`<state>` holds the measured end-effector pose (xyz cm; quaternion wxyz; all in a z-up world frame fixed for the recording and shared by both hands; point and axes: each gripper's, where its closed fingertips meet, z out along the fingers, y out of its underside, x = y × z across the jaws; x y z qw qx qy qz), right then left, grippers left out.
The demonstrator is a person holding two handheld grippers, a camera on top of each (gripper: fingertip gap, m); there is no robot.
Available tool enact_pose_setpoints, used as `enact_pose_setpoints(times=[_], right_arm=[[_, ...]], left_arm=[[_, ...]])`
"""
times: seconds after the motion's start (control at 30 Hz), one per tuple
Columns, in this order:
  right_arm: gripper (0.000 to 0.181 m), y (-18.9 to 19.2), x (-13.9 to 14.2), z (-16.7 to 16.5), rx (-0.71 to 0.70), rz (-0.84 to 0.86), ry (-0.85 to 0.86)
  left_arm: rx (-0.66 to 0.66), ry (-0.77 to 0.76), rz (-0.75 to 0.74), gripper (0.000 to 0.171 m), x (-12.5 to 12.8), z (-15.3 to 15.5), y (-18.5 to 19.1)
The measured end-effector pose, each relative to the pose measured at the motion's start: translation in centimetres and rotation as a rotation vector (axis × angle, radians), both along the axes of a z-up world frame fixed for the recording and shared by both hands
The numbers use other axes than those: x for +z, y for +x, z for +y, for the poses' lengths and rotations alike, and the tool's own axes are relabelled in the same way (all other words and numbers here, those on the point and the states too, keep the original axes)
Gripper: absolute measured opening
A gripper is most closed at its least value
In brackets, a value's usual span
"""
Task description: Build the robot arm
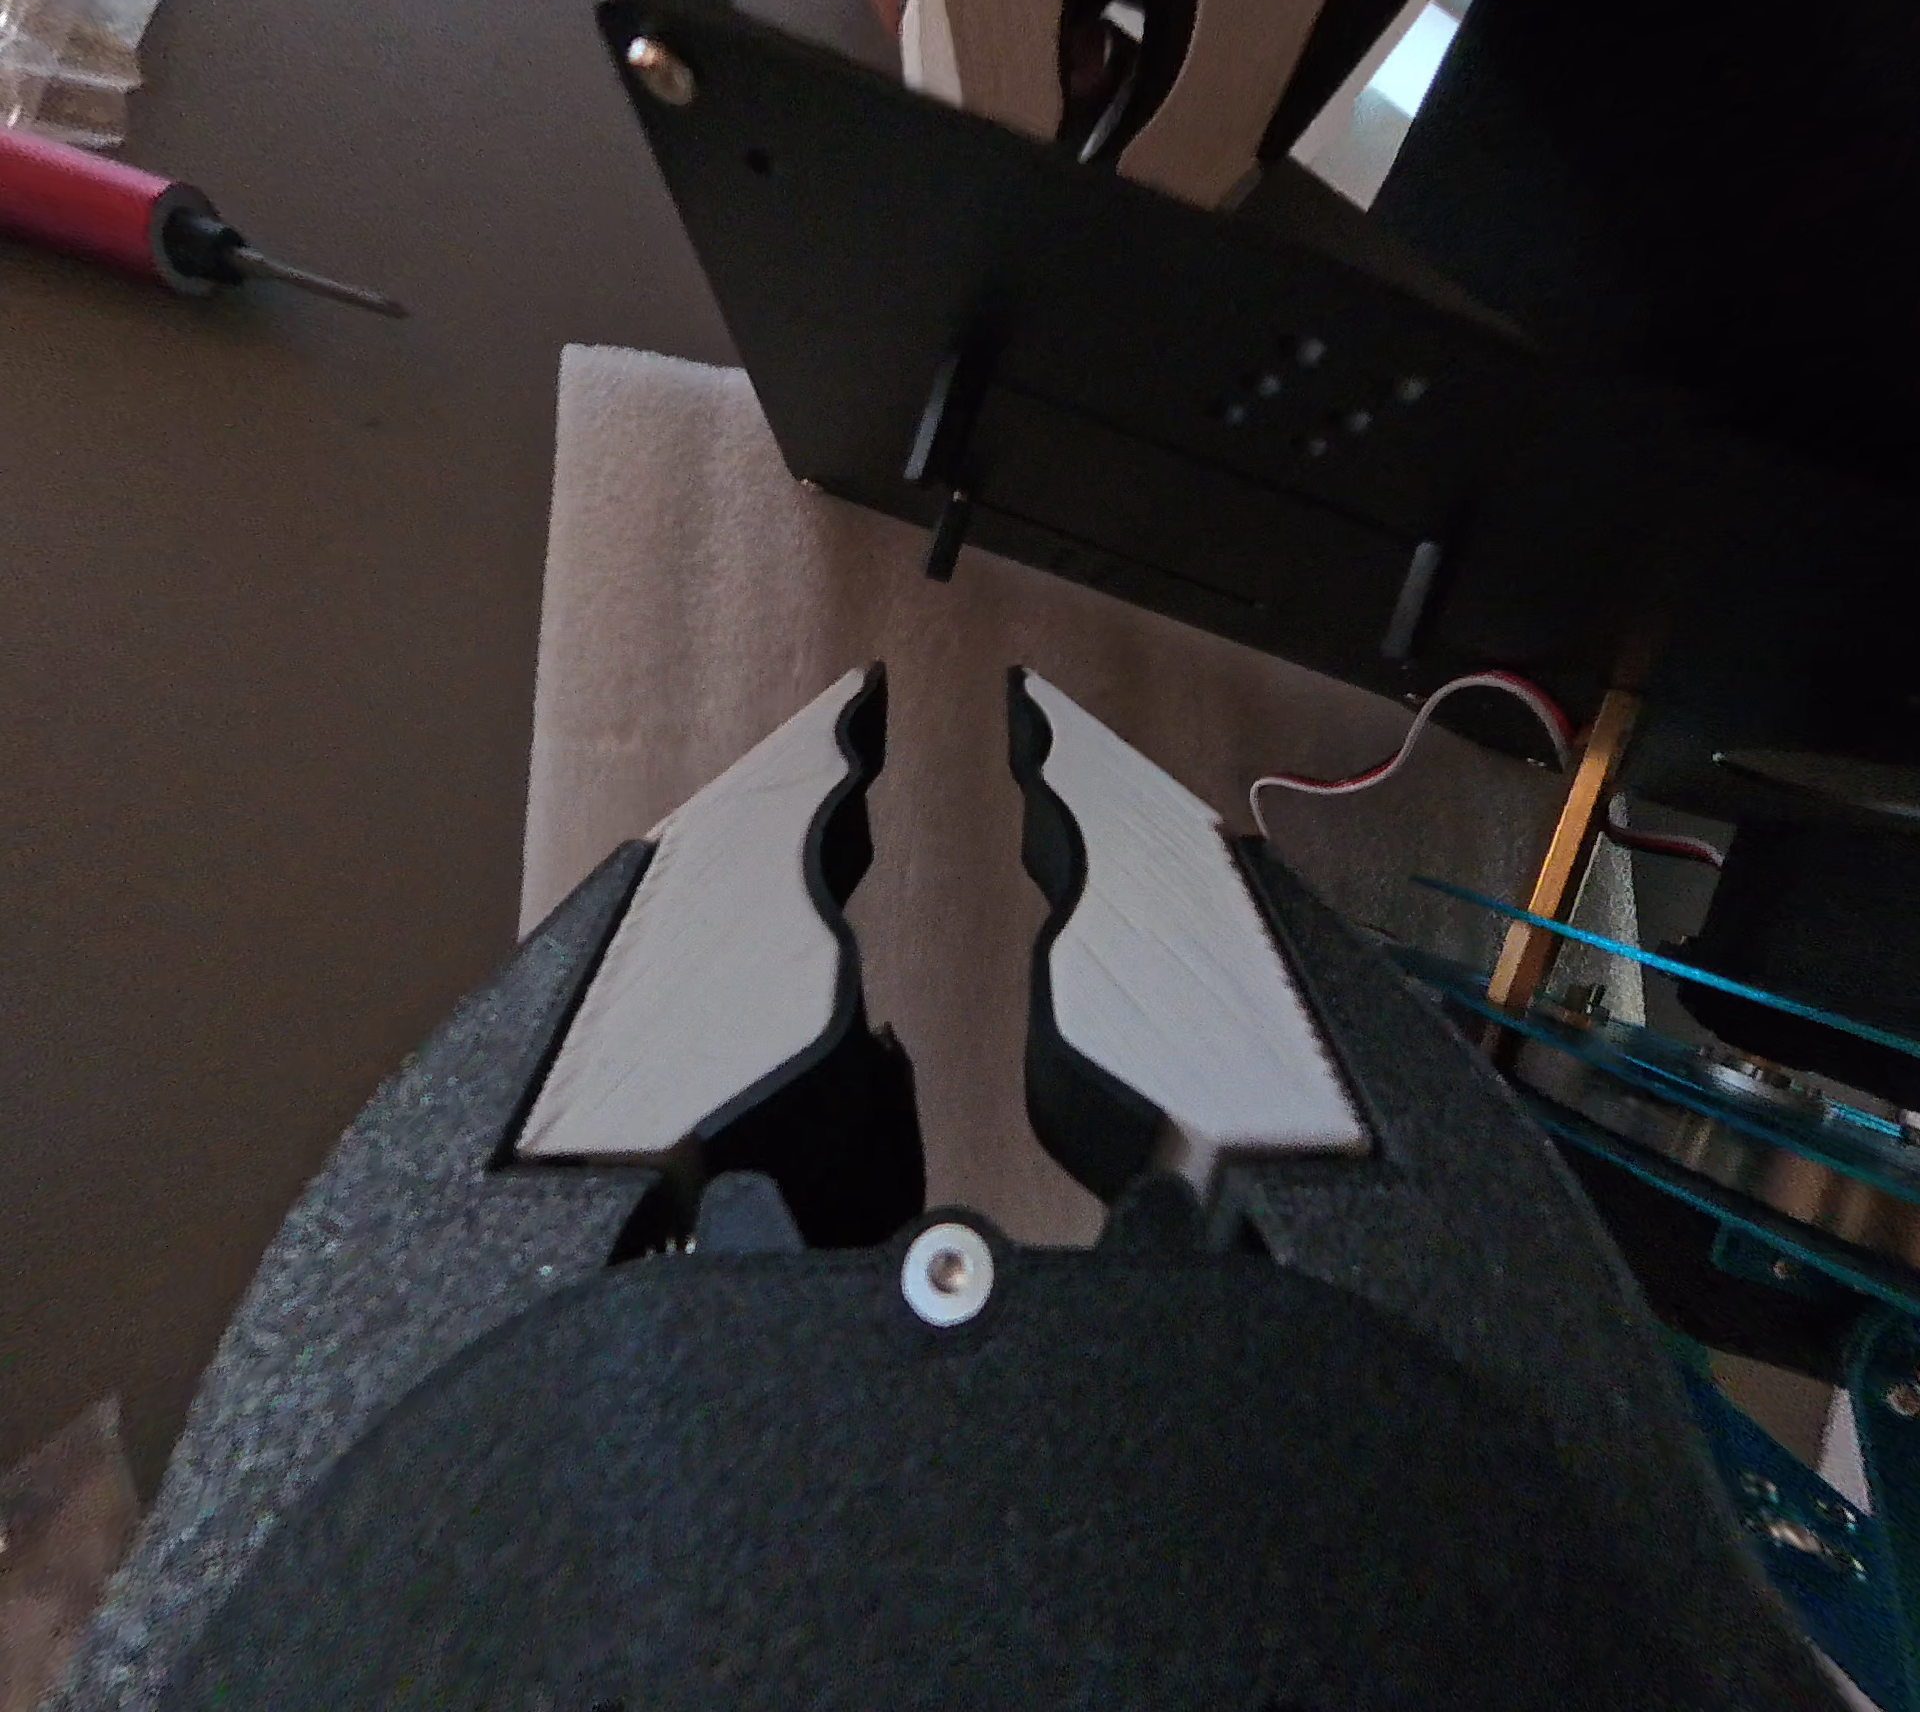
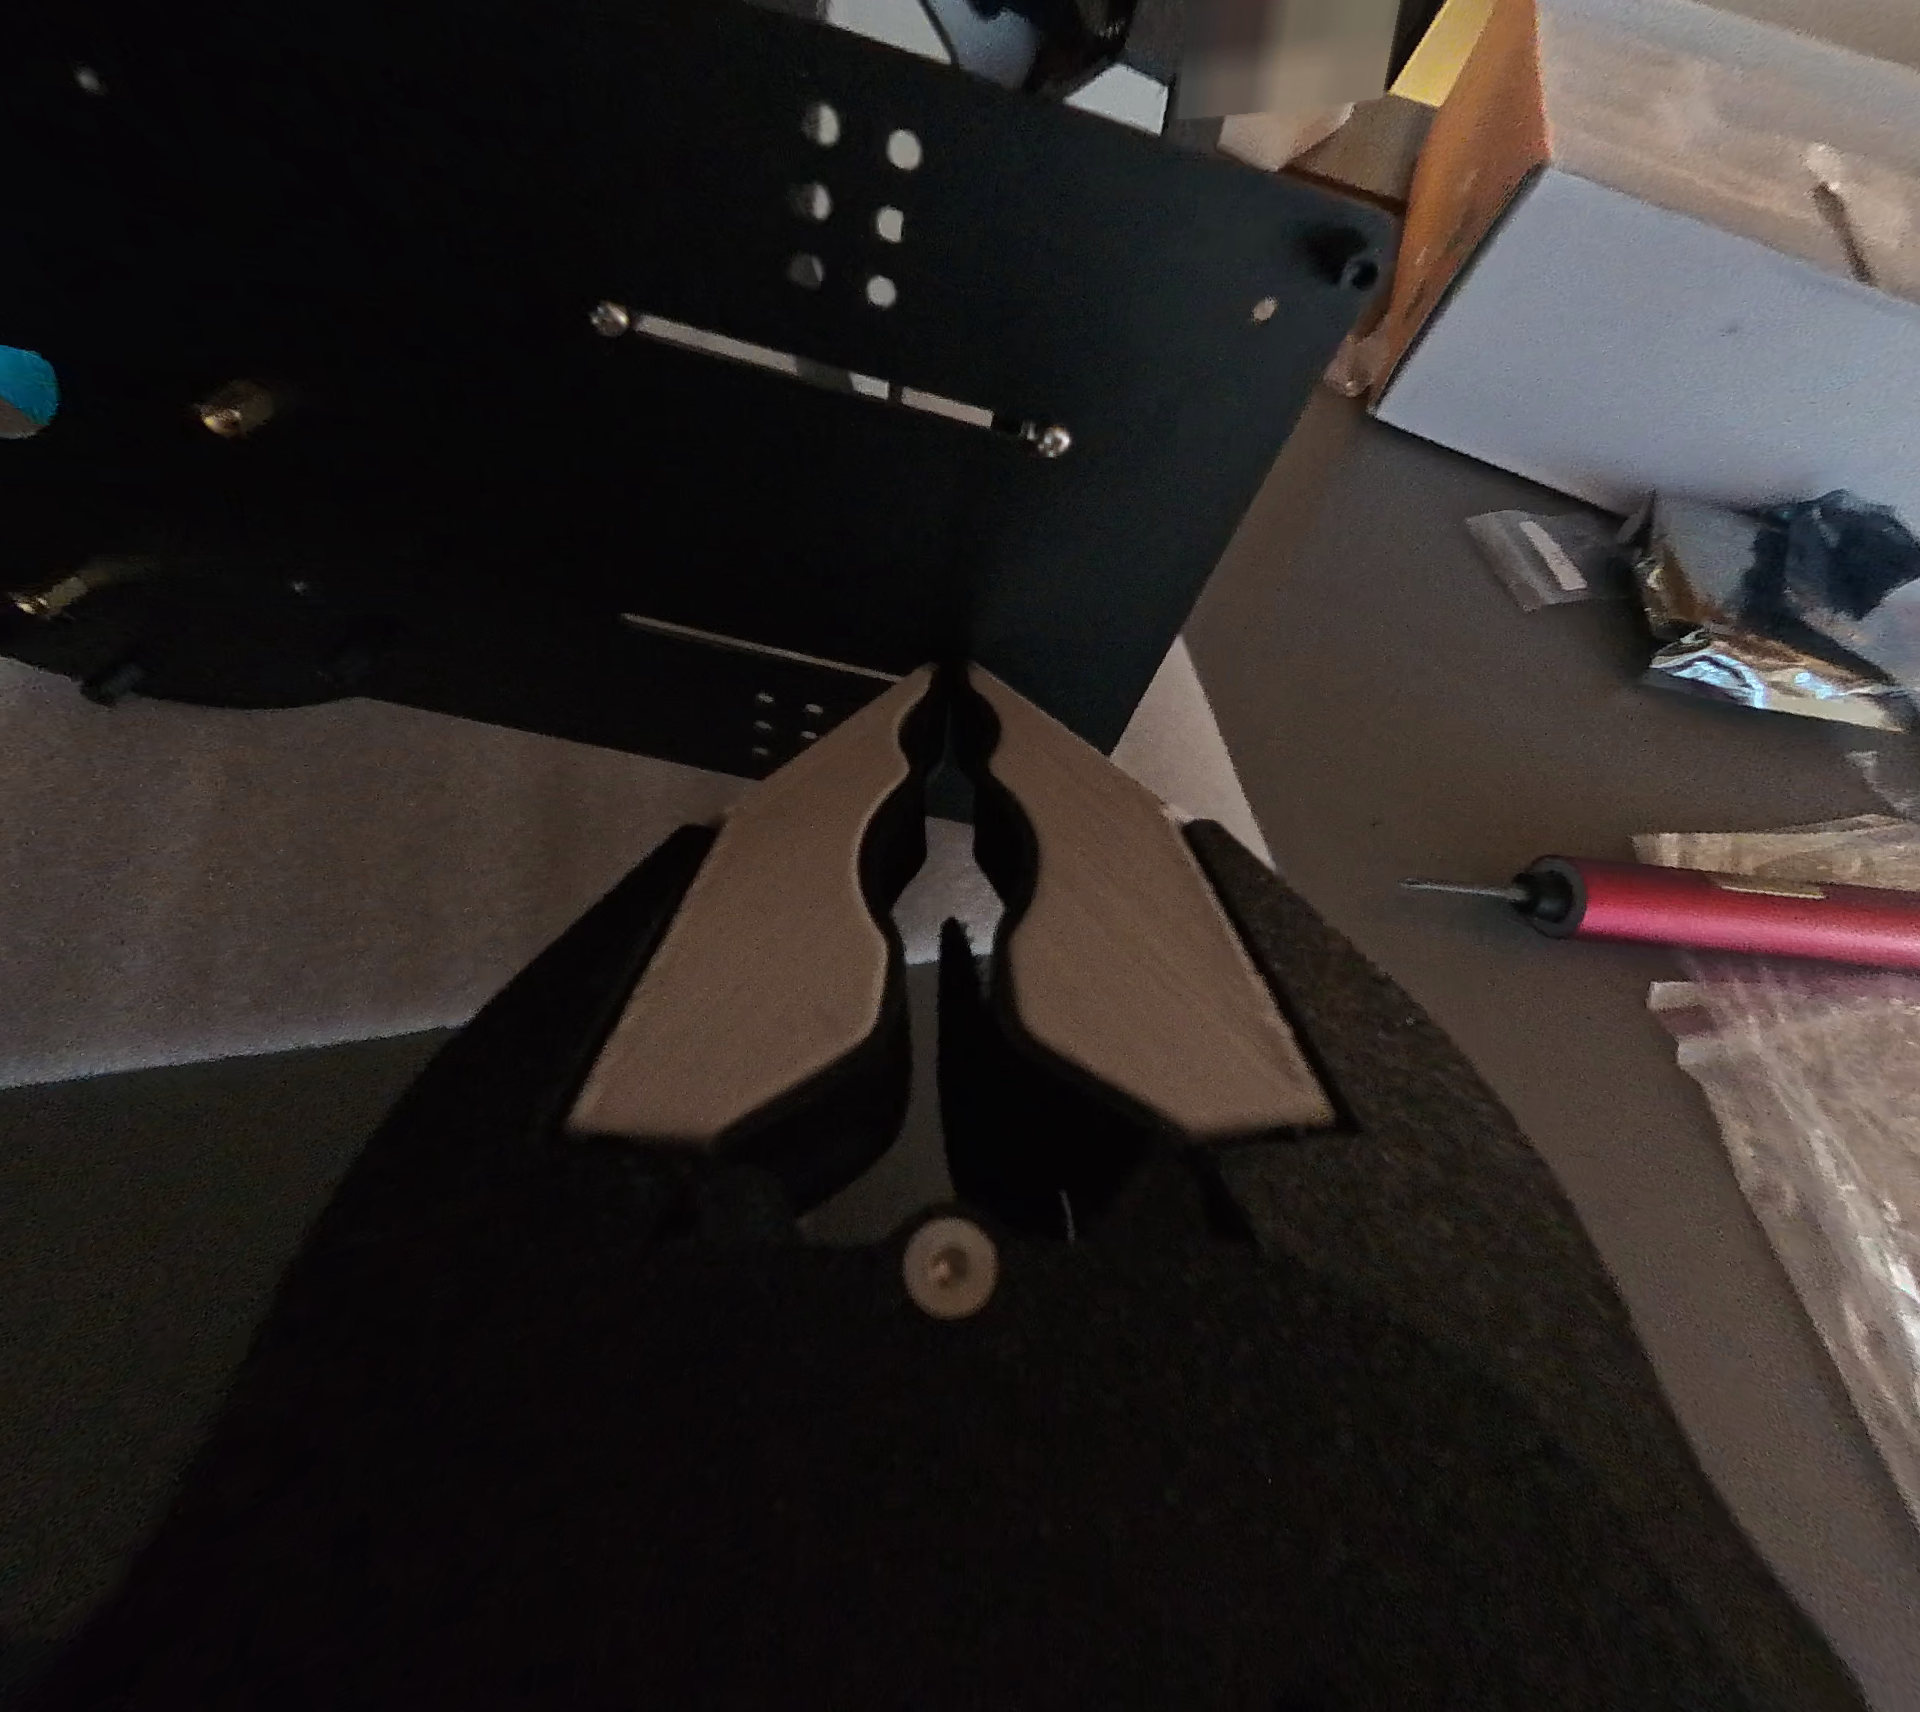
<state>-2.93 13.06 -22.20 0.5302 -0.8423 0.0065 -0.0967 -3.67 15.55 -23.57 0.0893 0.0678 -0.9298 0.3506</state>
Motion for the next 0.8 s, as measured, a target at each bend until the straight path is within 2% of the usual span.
enact_pose_setpoints(times=[0.1,0.17,0.23,0.33,0.47,0.6,0.8], right_arm=[[0.0,-0.4,0.2,-0.2,-0.02,0.008,0.007],[0.007,-0.8,-0.4,-0.2,-0.017,0.065,-0.023],[0.011,-0.7,-0.6,-0.2,-0.029,0.093,-0.033],[0.006,0.2,-0.4,-0.4,-0.078,0.104,-0.013],[0.003,0.2,-0.7,-0.1,-0.062,0.147,-0.024],[0.002,0.4,-0.7,-0.2,-0.064,0.184,-0.019],[0.002,0.4,-0.8,-0.2,-0.063,0.193,-0.019]], left_arm=[[-0.042,-0.023,-0.075,0.022,0.0,-0.7,0.4],[-0.058,-0.037,-0.092,0.022,-0.2,-0.9,0.7],[-0.069,-0.066,-0.067,0.021,-0.2,-1.1,0.7],[-0.089,-0.052,-0.052,0.021,-0.2,-1.3,0.8],[-0.096,-0.044,0.0,0.017,-0.5,-1.7,0.8],[-0.11,-0.075,-0.013,0.002,-0.8,-2.0,1.3],[-0.14,-0.082,0.058,0.0,-1.1,-1.7,0.7]])
